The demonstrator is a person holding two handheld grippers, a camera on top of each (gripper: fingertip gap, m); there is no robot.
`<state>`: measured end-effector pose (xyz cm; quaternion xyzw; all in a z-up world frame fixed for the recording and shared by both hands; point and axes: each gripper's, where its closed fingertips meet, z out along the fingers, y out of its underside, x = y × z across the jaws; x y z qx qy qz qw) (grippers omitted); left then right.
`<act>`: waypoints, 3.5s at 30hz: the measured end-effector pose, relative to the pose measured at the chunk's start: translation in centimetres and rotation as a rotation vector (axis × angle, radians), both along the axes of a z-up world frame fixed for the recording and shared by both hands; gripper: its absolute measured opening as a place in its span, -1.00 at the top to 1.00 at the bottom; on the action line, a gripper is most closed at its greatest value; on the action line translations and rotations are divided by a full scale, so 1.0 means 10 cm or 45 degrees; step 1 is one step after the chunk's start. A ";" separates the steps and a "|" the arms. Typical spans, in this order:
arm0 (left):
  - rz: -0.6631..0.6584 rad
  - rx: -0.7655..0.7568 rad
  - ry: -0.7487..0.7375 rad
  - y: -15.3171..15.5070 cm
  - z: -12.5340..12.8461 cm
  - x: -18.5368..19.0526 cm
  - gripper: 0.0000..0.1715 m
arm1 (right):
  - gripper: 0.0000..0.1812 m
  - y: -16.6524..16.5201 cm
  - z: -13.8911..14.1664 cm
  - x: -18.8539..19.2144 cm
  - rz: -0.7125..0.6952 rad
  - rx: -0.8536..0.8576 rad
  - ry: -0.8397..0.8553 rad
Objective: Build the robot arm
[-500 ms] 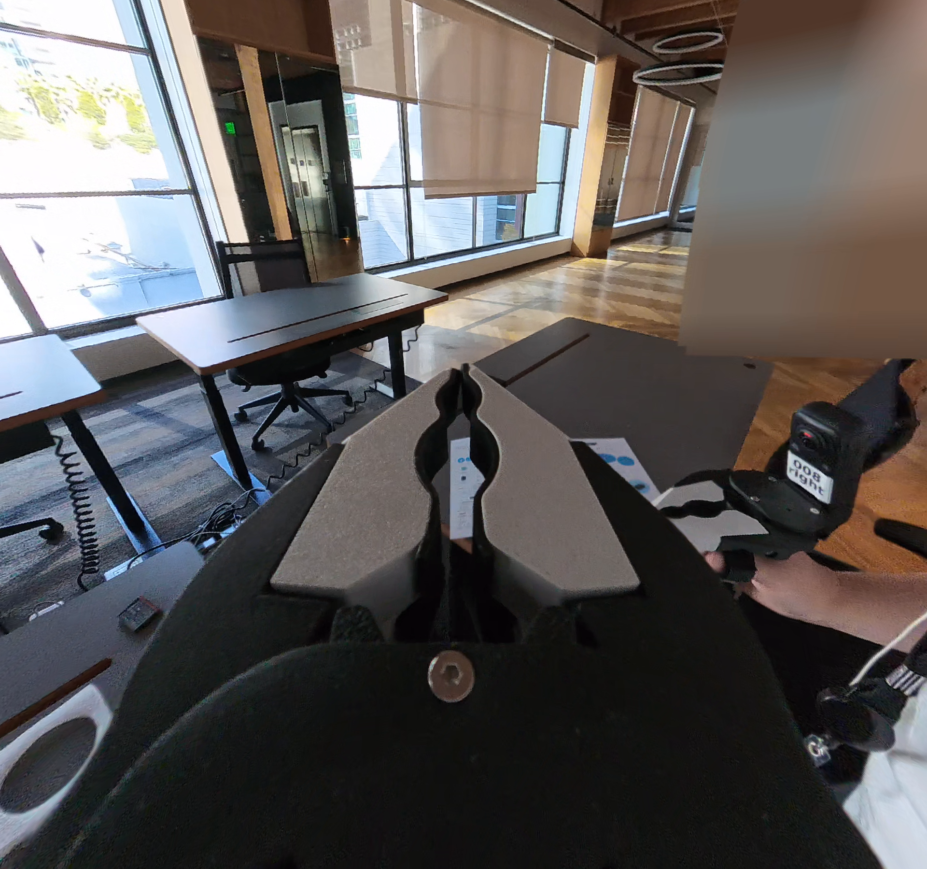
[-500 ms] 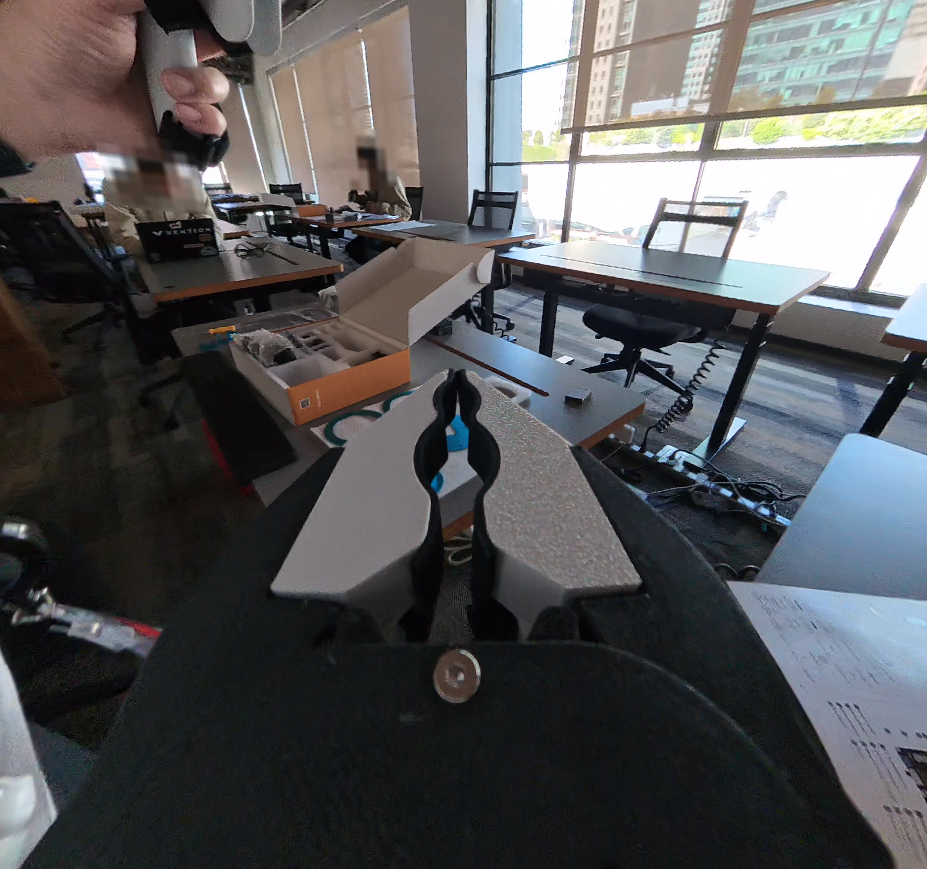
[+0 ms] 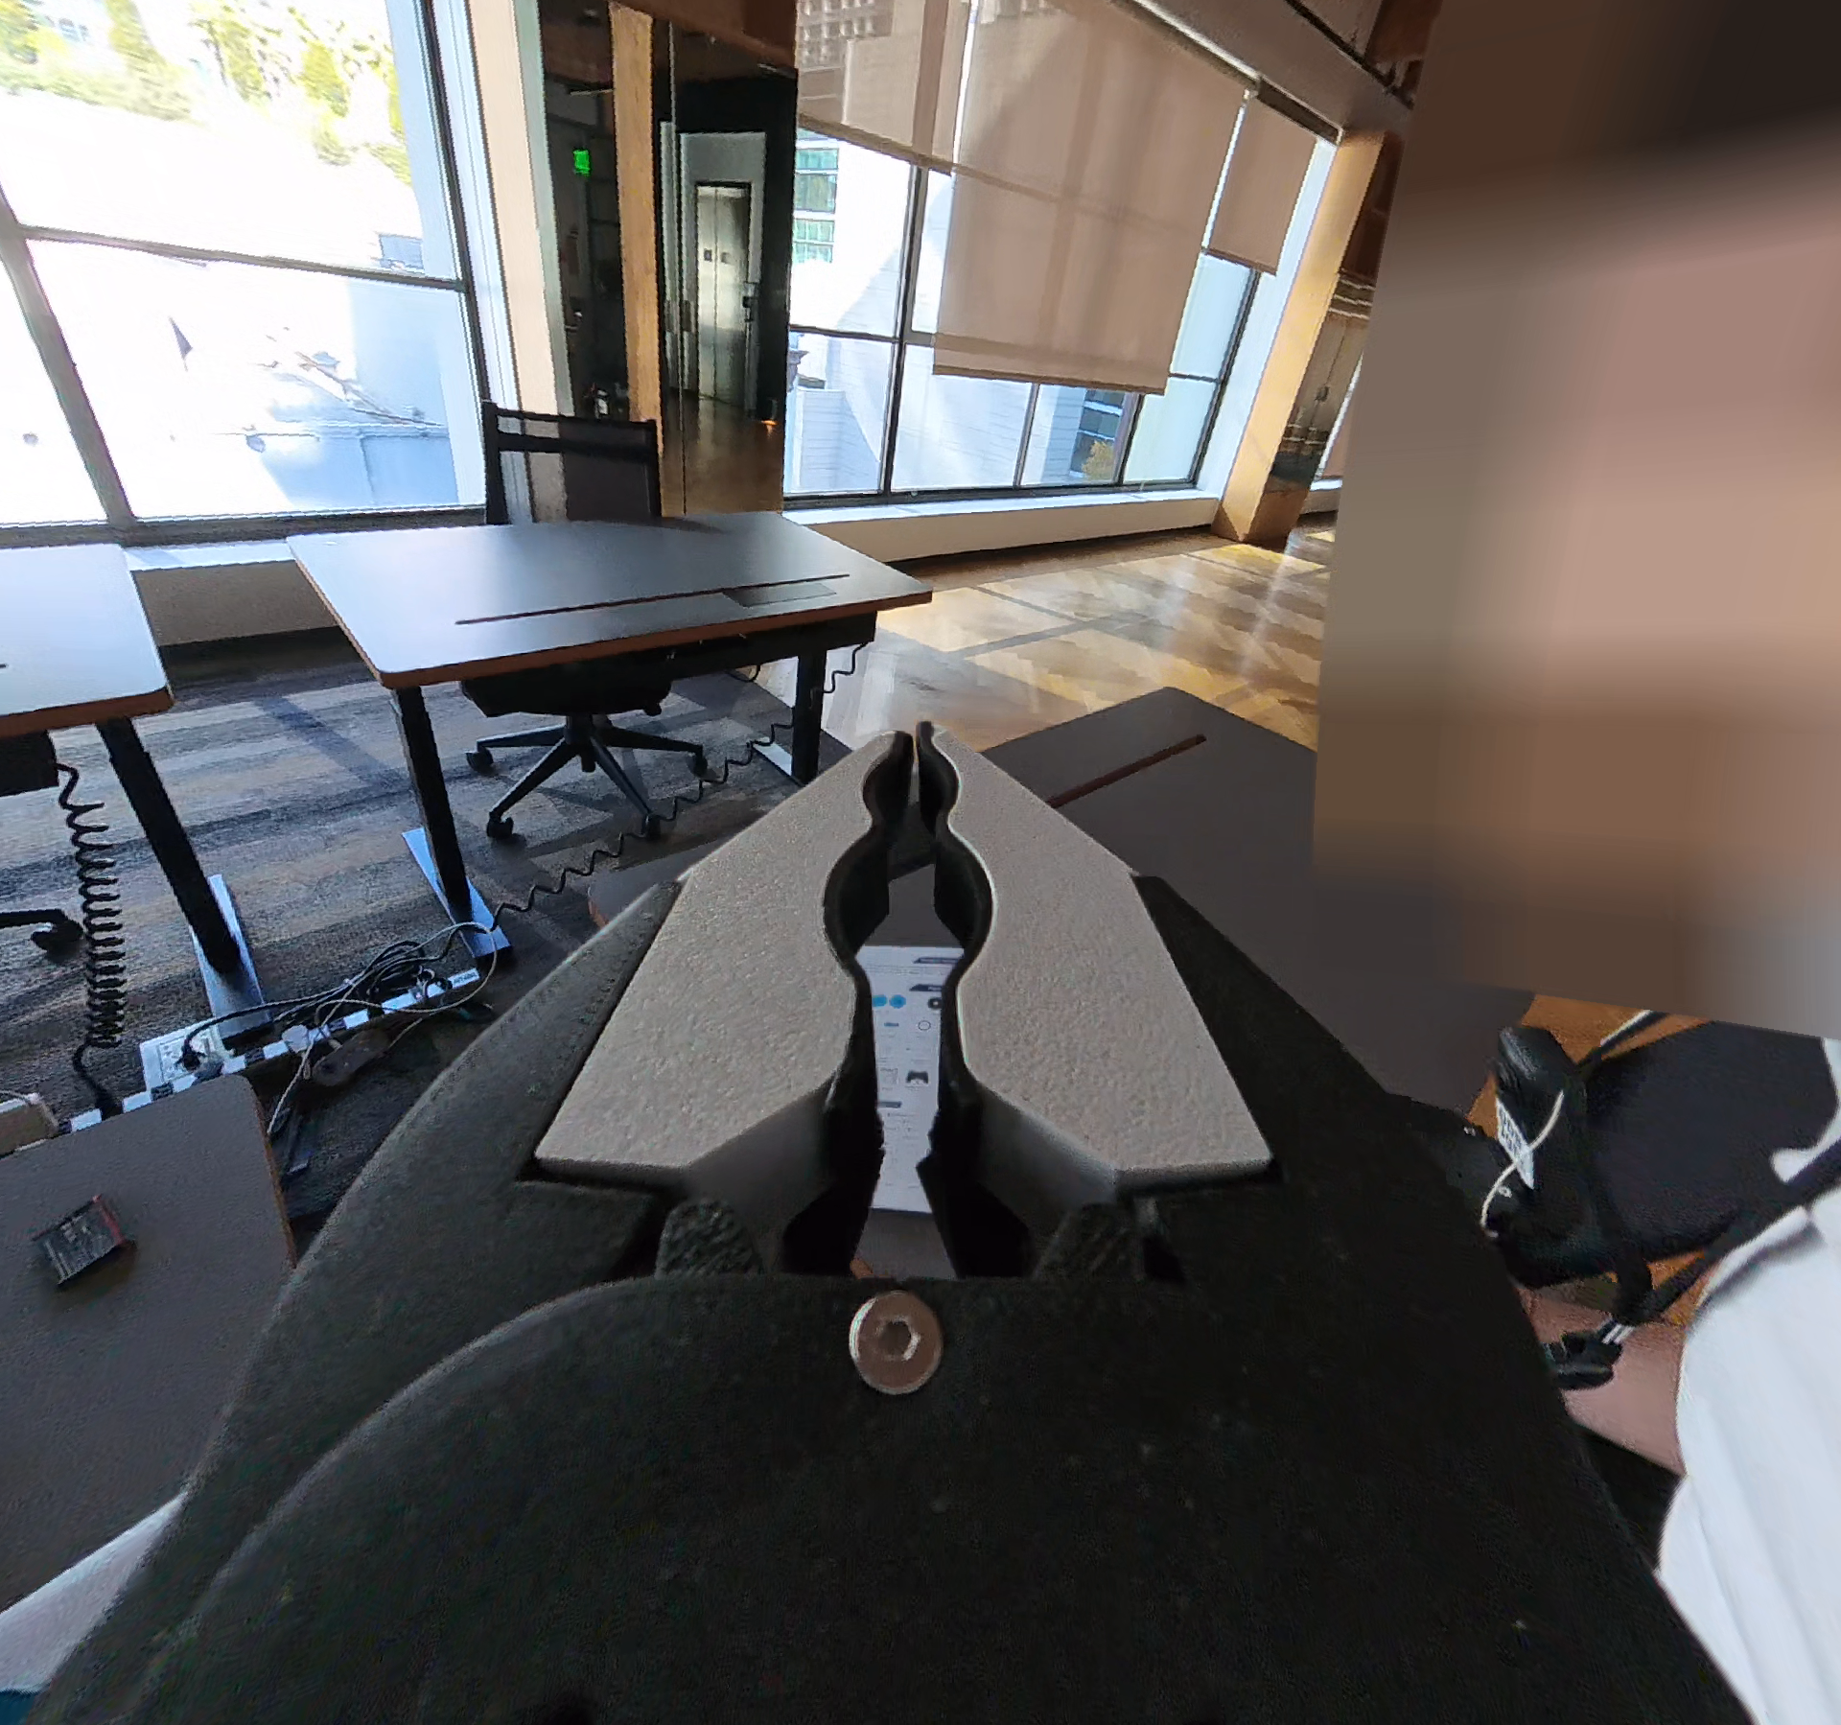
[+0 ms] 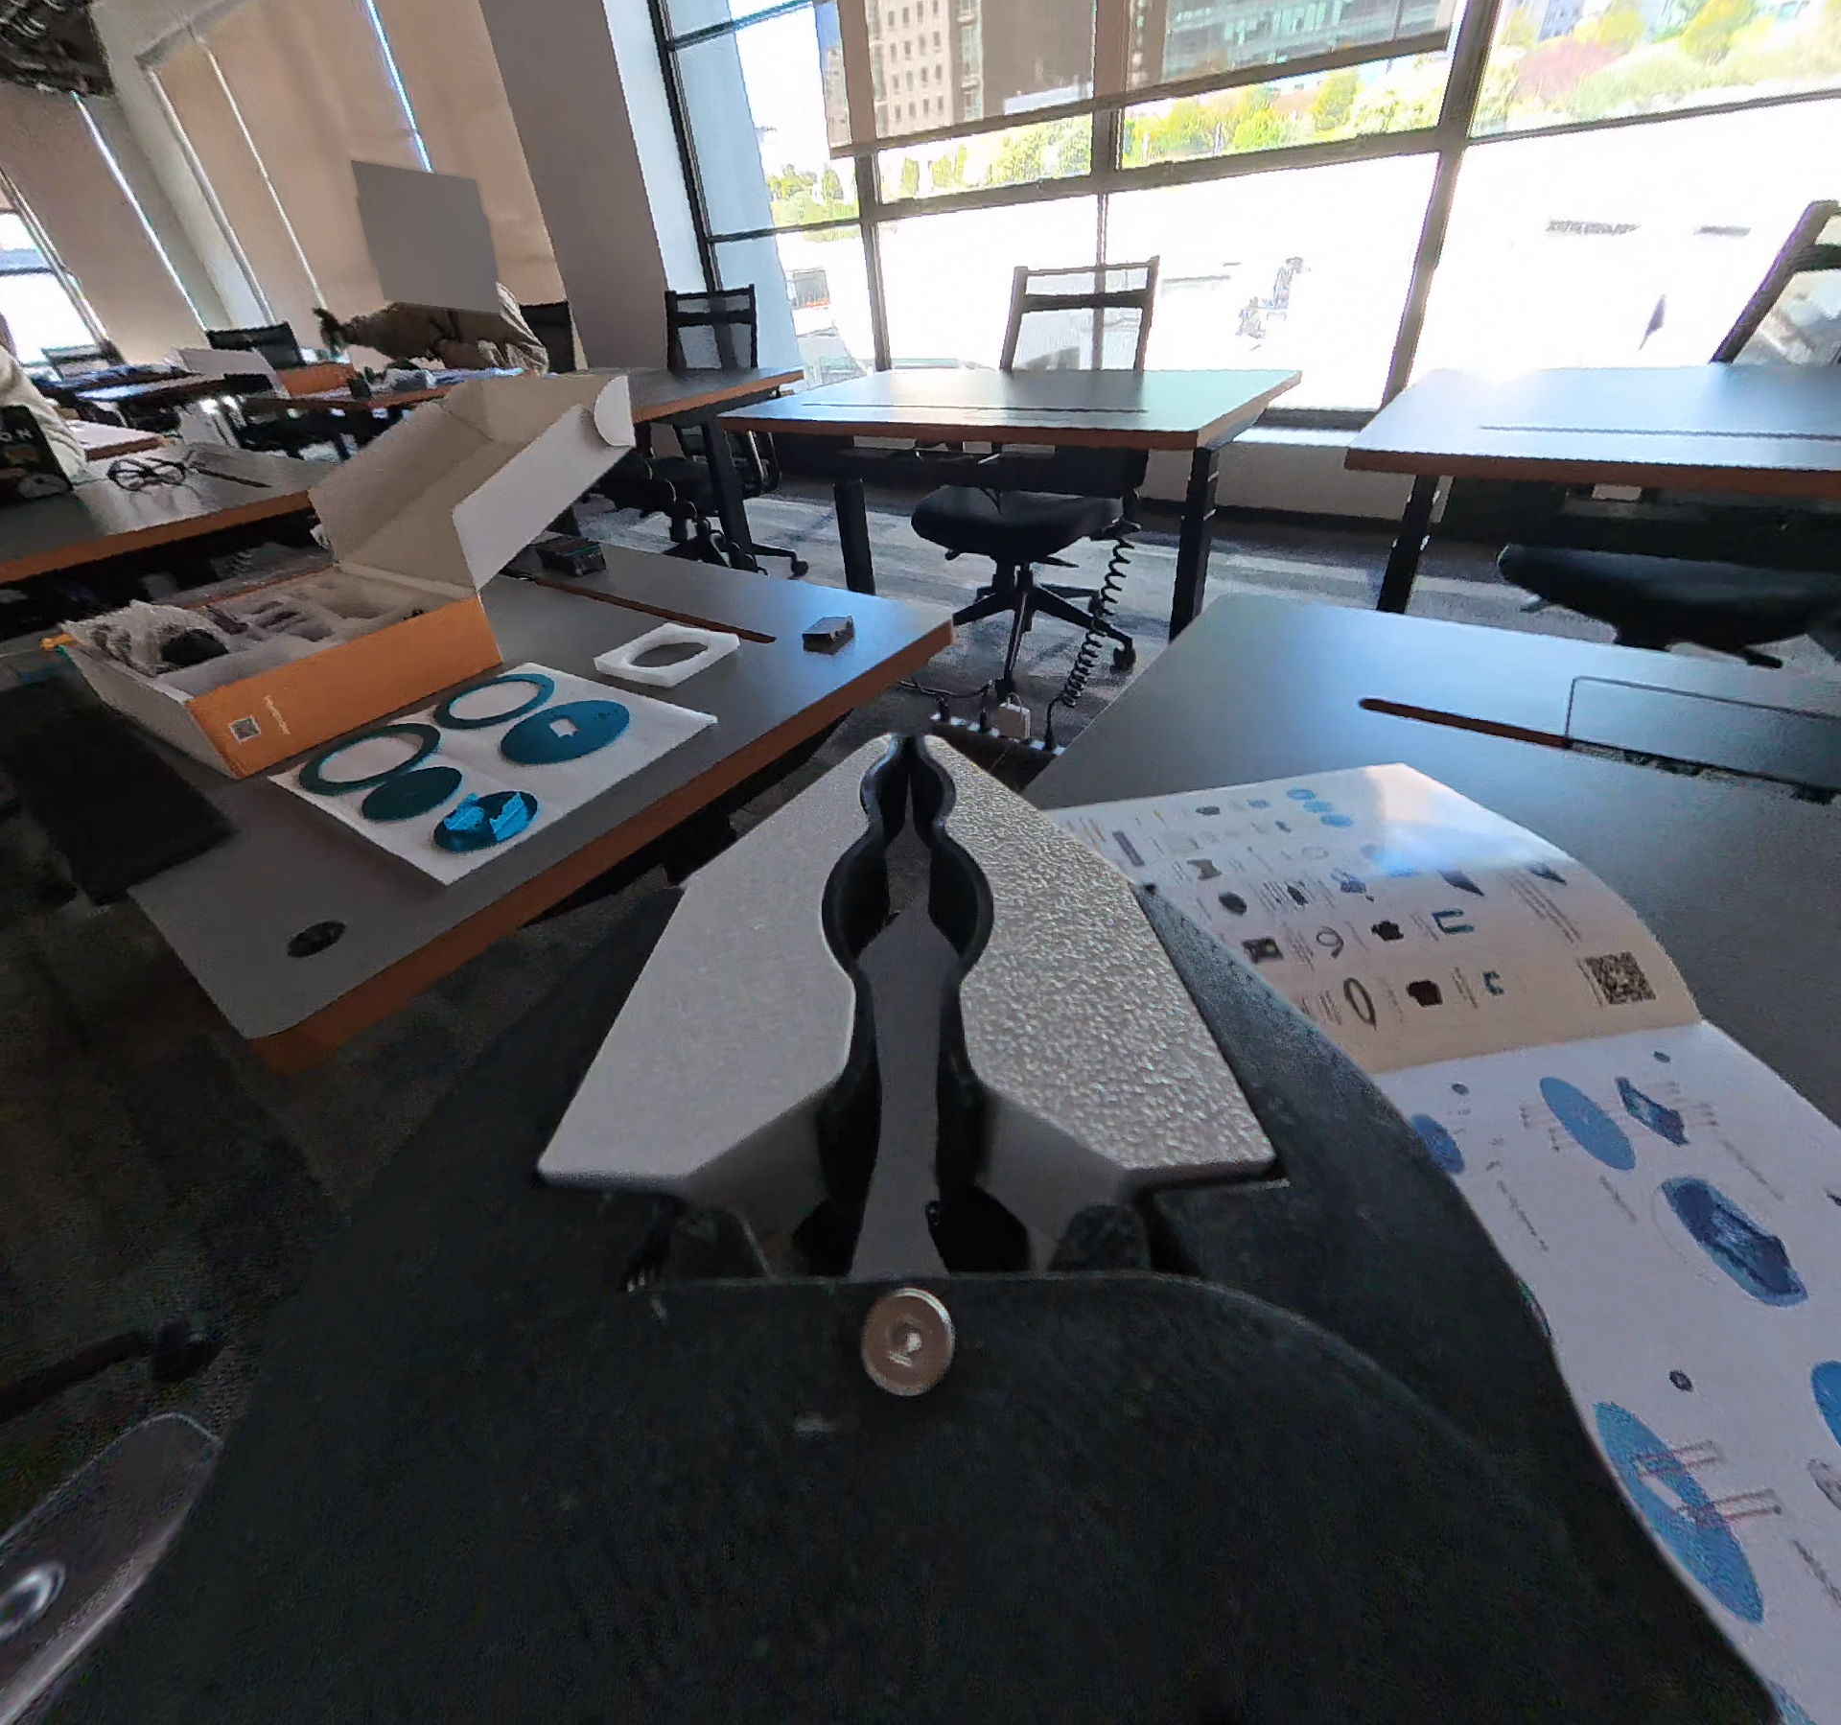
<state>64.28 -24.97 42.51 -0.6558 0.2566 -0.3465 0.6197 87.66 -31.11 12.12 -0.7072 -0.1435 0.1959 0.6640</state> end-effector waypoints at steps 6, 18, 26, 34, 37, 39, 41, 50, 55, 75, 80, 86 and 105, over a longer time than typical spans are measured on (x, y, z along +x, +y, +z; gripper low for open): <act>0.025 -0.001 0.009 0.10 0.03 0.17 1.00 | 1.00 0.12 -0.27 0.32 -0.041 -0.069 -0.010; 0.058 0.000 0.012 0.12 0.07 0.30 1.00 | 1.00 0.22 -0.25 0.35 0.006 -0.044 0.034; 0.062 0.012 0.005 0.15 0.12 0.35 1.00 | 1.00 0.25 -0.24 0.42 0.009 -0.043 0.021; 0.060 0.027 0.019 0.20 0.14 0.38 1.00 | 1.00 0.26 -0.30 0.38 0.054 -0.064 -0.015; 0.053 0.036 0.026 0.22 0.15 0.38 1.00 | 1.00 0.27 -0.29 0.40 0.075 -0.050 -0.094; 0.052 0.033 0.015 0.23 0.14 0.38 1.00 | 1.00 0.28 -0.29 0.44 0.063 -0.053 -0.111; 0.051 0.023 -0.003 0.22 0.13 0.37 1.00 | 1.00 0.29 -0.29 0.47 0.046 -0.061 -0.092; 0.069 0.040 0.010 0.17 0.18 0.29 1.00 | 1.00 0.28 -0.29 0.29 0.094 -0.059 -0.088; 0.084 0.035 -0.003 0.14 0.17 0.23 1.00 | 1.00 0.26 -0.30 0.22 0.114 -0.064 -0.085; 0.098 0.014 0.016 0.08 0.02 0.23 1.00 | 1.00 0.23 -0.42 0.19 0.167 -0.115 -0.087; -0.021 -0.051 0.090 0.19 -0.61 0.55 1.00 | 1.00 0.29 -0.40 0.19 0.152 -0.129 -0.055; -0.189 -0.052 0.353 0.57 -1.23 1.11 1.00 | 1.00 0.15 -0.31 0.48 0.023 -0.264 -0.173; -0.685 -0.080 0.997 1.36 -3.00 1.51 1.00 | 0.94 0.19 0.19 0.64 -0.859 -0.768 -0.122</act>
